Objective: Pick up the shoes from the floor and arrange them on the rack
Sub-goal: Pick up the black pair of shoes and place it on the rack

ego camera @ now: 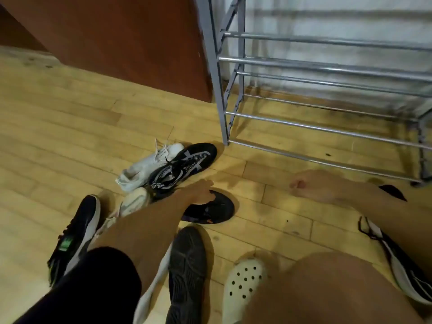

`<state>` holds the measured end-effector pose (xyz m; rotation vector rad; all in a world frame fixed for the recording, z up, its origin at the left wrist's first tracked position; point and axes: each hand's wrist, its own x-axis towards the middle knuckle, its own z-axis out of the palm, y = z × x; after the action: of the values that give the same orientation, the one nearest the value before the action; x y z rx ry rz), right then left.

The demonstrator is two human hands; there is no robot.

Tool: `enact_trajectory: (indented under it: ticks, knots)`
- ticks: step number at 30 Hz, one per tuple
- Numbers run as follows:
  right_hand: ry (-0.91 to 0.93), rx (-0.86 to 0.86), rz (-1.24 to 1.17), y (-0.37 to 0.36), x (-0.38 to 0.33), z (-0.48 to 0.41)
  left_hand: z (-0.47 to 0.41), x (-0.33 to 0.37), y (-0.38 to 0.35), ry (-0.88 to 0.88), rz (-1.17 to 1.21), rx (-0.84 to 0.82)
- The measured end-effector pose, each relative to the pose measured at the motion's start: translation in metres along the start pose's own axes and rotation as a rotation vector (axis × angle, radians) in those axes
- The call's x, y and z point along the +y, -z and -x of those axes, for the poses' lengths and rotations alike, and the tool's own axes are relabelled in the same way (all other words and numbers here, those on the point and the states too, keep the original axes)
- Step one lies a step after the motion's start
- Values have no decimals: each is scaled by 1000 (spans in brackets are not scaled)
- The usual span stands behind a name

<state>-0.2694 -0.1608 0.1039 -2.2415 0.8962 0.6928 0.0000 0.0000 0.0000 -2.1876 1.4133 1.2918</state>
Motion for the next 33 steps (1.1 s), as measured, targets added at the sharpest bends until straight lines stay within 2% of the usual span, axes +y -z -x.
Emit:
enact_trajectory:
  ticks: [6, 8, 11, 13, 18, 24, 26, 28, 33]
  knots:
    - [-46, -147, 25, -32, 14, -6, -20, -7, -17, 121, -199, 102]
    - [-74, -153, -2, -30, 16, -1, -22, -6, -17, 85, -260, 124]
    - [-96, -165, -27, -22, 14, 10, -19, -3, -10, 13, -268, 73]
    - [-100, -125, -45, -12, 9, 21, -9, 2, 0, -47, -272, 121]
    - [-70, 33, -97, 11, -10, 55, 35, 32, 47, -219, -58, 444]
    - [-39, 279, -218, 49, -49, 124, 132, 141, 117, -581, 175, 717]
    - [-31, 417, -353, 67, -58, 152, 168, 175, 139, -658, 276, 750]
    - [-15, 551, -591, 80, -59, 176, 203, 207, 158, -731, 409, 771]
    - [89, 767, -928, 96, -57, 240, 273, 280, 175, -828, 611, 961]
